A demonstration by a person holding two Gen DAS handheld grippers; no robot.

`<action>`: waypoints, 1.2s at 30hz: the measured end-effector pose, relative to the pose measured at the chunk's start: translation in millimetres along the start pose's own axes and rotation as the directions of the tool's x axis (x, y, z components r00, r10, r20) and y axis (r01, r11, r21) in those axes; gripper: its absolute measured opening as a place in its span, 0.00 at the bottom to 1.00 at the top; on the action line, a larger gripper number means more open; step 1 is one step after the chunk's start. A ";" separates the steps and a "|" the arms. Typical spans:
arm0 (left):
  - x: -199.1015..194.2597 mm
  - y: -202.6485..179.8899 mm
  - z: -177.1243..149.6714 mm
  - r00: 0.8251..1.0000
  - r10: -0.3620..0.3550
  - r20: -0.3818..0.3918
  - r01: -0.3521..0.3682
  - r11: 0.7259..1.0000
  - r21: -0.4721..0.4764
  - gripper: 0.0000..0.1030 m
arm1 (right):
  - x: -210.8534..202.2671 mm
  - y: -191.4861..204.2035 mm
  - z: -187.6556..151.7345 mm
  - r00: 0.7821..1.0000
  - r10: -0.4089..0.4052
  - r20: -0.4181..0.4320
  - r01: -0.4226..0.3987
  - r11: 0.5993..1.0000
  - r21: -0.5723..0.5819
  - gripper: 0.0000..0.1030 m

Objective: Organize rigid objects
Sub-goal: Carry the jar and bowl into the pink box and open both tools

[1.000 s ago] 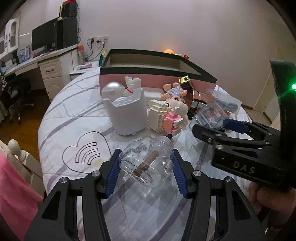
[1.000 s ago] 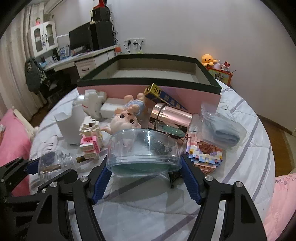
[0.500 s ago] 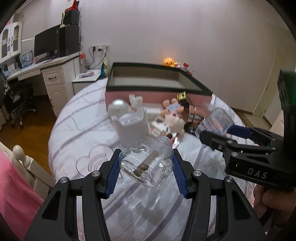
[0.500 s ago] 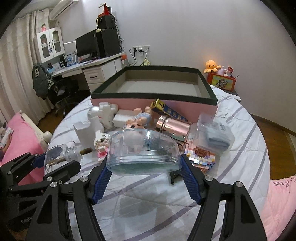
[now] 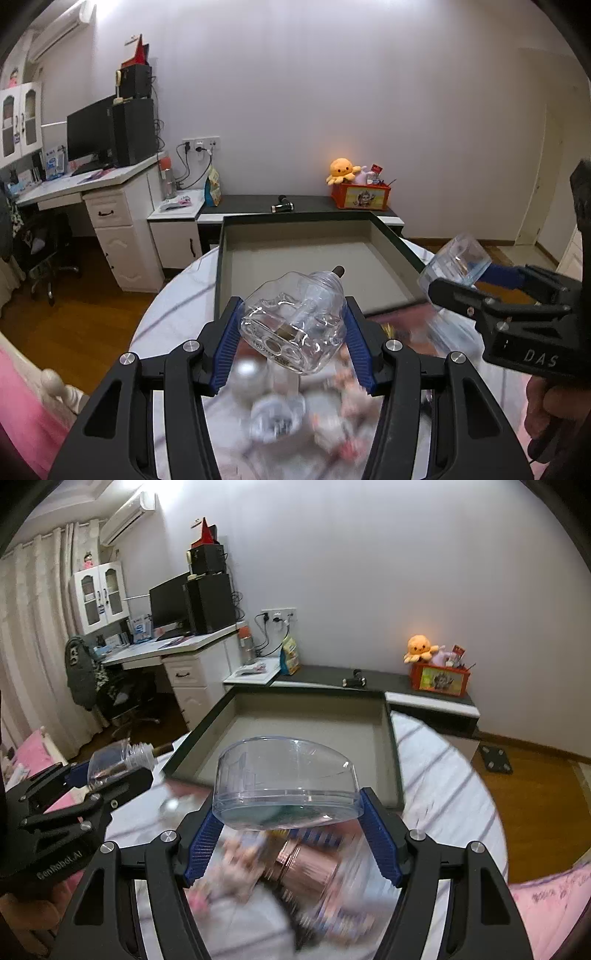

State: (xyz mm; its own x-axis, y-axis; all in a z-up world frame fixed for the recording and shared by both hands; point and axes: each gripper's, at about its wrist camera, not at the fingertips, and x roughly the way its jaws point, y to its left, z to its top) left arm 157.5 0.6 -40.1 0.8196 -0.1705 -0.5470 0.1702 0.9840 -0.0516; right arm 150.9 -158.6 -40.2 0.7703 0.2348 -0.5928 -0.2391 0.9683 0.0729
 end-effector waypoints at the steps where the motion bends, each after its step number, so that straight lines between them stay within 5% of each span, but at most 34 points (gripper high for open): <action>1: 11.0 0.8 5.5 1.000 0.000 -0.011 0.000 1.000 -0.003 0.53 | 7.9 -3.6 7.5 1.000 -0.004 -0.006 0.004 1.000 0.003 0.70; 12: 102.8 5.4 20.5 0.992 -0.001 -0.126 -0.003 0.999 -0.032 0.53 | 102.1 -37.8 33.8 0.988 -0.033 -0.153 0.045 0.996 0.076 0.70; 20: 125.6 -4.4 22.0 0.986 0.004 -0.166 -0.009 1.000 -0.024 0.53 | 133.4 -43.0 27.7 0.970 -0.042 -0.239 0.063 0.995 0.078 0.71; 23: 128.6 -6.3 25.2 0.984 0.024 -0.178 -0.027 1.000 -0.012 0.60 | 134.6 -40.7 30.5 0.965 -0.056 -0.255 0.075 0.995 0.068 0.71; 26: 129.2 1.7 27.3 0.982 0.041 -0.184 -0.048 0.998 -0.038 0.77 | 136.5 -45.2 31.6 0.959 -0.056 -0.277 0.084 0.992 0.092 0.76; 28: 123.0 8.5 27.1 0.984 0.051 -0.172 -0.062 0.996 -0.061 0.99 | 135.4 -52.6 30.5 0.958 -0.044 -0.284 0.084 0.988 0.128 0.87; 31: 110.4 14.3 27.7 0.987 0.064 -0.147 -0.075 0.994 -0.074 1.00 | 129.1 -58.9 30.2 0.959 -0.023 -0.284 0.072 0.984 0.165 1.00; 36: 86.6 16.4 24.6 0.987 0.090 -0.129 -0.100 0.993 -0.070 1.00 | 106.4 -63.4 30.8 0.975 0.000 -0.224 0.052 0.973 0.224 1.00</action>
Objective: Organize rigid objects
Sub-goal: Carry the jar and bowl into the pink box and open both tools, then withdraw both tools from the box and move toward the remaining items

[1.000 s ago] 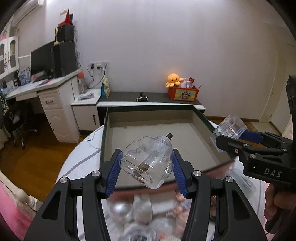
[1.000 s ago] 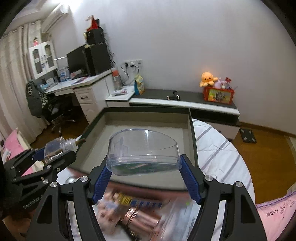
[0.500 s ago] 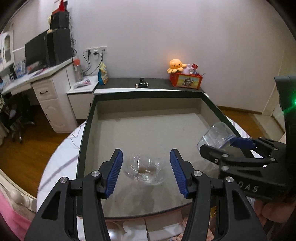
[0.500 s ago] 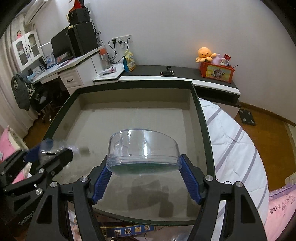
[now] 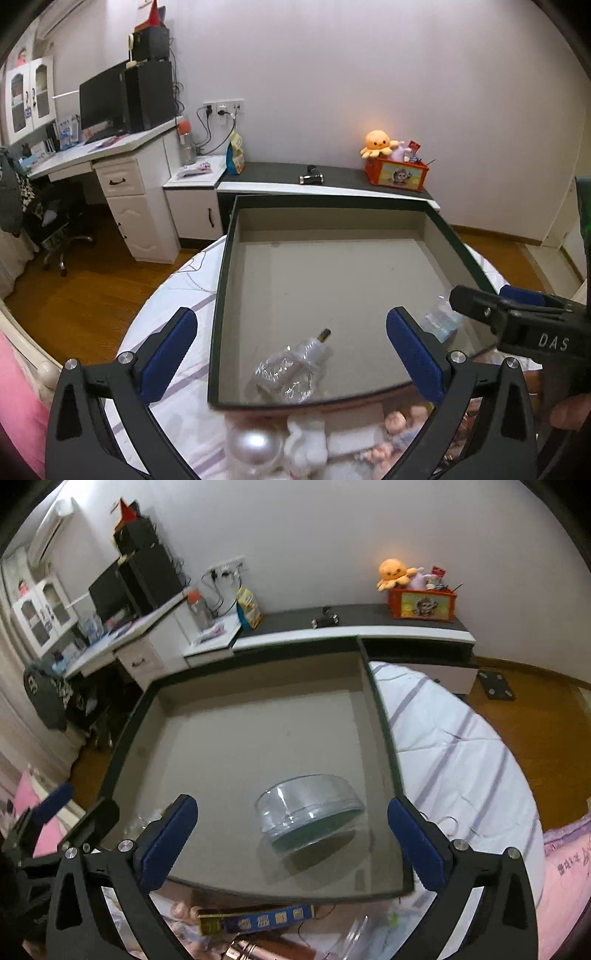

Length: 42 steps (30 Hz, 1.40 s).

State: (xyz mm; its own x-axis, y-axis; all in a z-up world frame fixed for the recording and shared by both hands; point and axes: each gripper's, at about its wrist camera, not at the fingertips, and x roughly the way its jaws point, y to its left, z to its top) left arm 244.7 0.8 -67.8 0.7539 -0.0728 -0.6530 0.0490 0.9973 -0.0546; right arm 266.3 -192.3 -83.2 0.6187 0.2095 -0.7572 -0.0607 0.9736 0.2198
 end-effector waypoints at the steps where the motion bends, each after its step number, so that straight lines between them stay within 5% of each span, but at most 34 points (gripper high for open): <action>1: -7.4 0.6 -2.3 1.000 -0.008 0.008 0.008 1.000 -0.006 1.00 | -5.9 1.0 -2.5 1.000 -0.001 0.013 0.001 1.000 0.000 1.00; 10: -79.7 -6.4 -26.9 0.994 -0.017 0.109 0.016 1.000 0.010 1.00 | -72.9 13.8 -44.3 0.988 -0.047 0.150 0.051 0.998 -0.025 1.00; 23: -156.2 1.8 -71.8 0.980 0.004 0.198 0.005 0.999 -0.044 1.00 | -160.3 24.4 -128.0 0.936 -0.132 0.326 0.153 0.987 -0.039 1.00; 34: -180.4 1.9 -123.6 0.979 -0.001 0.204 0.009 0.999 -0.041 1.00 | -176.9 25.8 -170.7 0.927 -0.161 0.339 0.189 0.981 -0.048 1.00; 42: -191.2 3.1 -133.0 0.976 0.016 0.218 -0.009 0.999 -0.033 1.00 | -184.4 41.0 -181.3 0.921 -0.138 0.364 0.177 0.981 -0.075 1.00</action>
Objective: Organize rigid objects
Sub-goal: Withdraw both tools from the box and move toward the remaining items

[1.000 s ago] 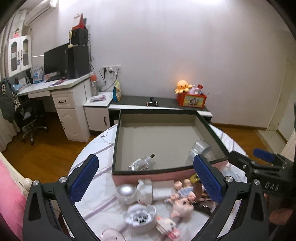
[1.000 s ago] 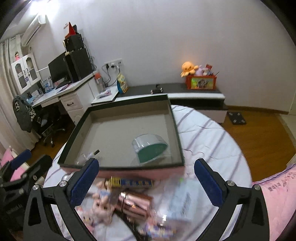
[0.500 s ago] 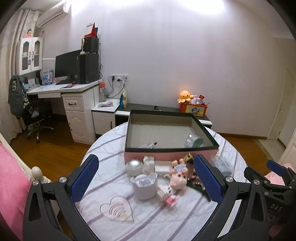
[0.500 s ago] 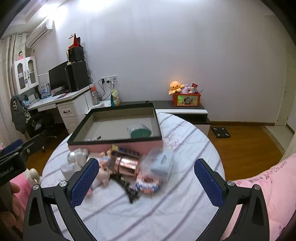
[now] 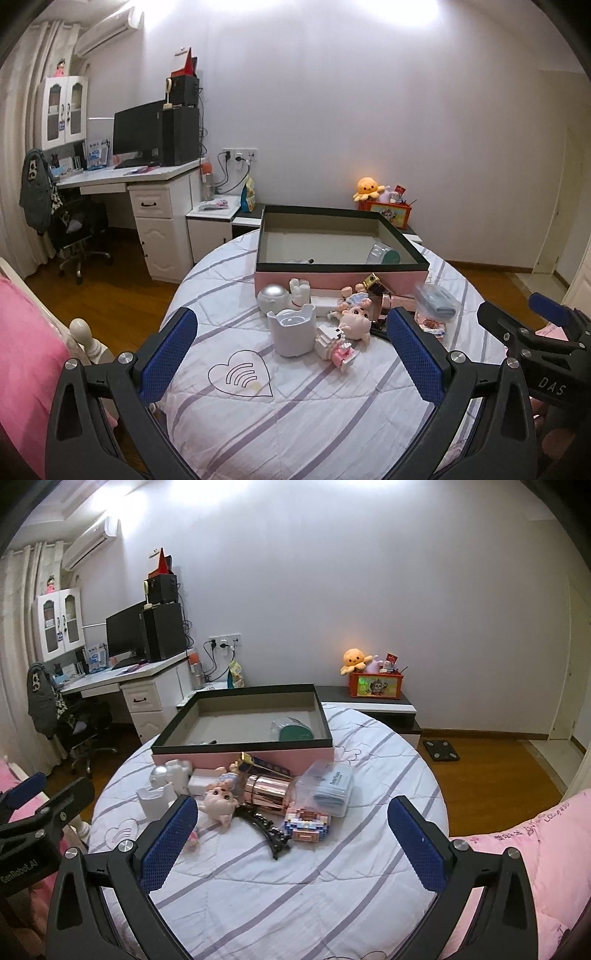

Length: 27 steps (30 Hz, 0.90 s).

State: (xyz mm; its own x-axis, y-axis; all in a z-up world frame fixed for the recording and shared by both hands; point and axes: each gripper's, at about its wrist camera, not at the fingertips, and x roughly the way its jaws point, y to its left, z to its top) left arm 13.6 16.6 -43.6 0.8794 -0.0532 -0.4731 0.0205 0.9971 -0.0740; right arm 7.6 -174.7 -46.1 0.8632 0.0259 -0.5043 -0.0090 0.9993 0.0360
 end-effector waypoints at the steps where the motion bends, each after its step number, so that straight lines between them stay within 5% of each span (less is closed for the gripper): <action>1: -0.2 1.0 0.1 1.000 0.001 0.001 -0.001 1.000 -0.001 1.00 | -1.7 1.0 -0.3 1.000 0.000 0.002 0.000 1.000 -0.002 1.00; 27: 15.4 2.7 -10.1 0.998 -0.006 -0.056 0.005 1.000 -0.014 1.00 | 7.5 -6.7 -5.8 0.999 -0.009 -0.036 0.009 1.000 0.008 1.00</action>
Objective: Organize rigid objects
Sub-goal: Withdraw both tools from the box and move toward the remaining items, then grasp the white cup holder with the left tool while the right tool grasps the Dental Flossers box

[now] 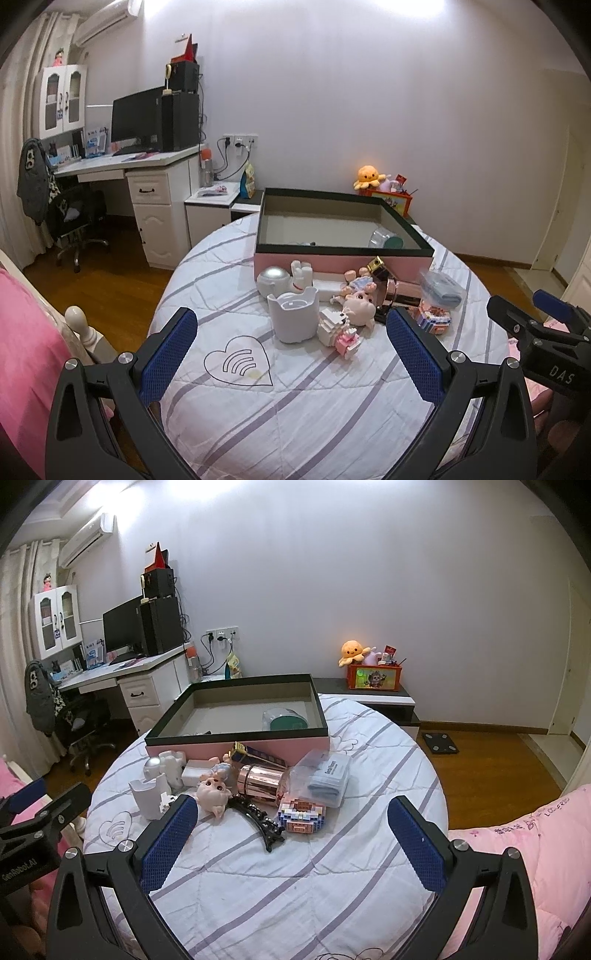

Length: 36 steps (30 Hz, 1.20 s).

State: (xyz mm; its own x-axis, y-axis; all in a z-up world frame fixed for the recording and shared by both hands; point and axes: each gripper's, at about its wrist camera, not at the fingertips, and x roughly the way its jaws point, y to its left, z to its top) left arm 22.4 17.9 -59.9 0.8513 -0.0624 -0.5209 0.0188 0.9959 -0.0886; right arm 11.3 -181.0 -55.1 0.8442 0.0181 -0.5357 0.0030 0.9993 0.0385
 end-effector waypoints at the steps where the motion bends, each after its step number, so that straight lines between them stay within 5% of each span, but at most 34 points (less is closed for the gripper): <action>1: 2.7 0.4 -1.6 1.000 0.001 -0.006 -0.001 1.000 -0.001 1.00 | 0.8 -0.3 -0.5 1.000 -0.002 -0.003 0.002 1.000 0.000 1.00; 22: 121.3 15.8 -10.8 0.985 0.022 -0.171 -0.033 0.998 -0.060 1.00 | 57.4 -24.5 -19.6 0.991 -0.052 -0.127 0.055 0.998 0.021 1.00; 36: 132.4 28.4 -12.7 0.985 -0.051 -0.166 0.024 0.987 -0.159 0.91 | 102.2 -32.9 -11.3 0.983 -0.047 -0.175 0.058 0.997 0.058 1.00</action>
State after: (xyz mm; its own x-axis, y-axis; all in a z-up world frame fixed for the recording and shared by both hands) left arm 129.0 37.1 -142.2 0.7501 -0.1228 -0.6498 -0.0448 0.9709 -0.2353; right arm 91.4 -211.6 -120.6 0.7360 -0.0231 -0.6766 0.0833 0.9949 0.0567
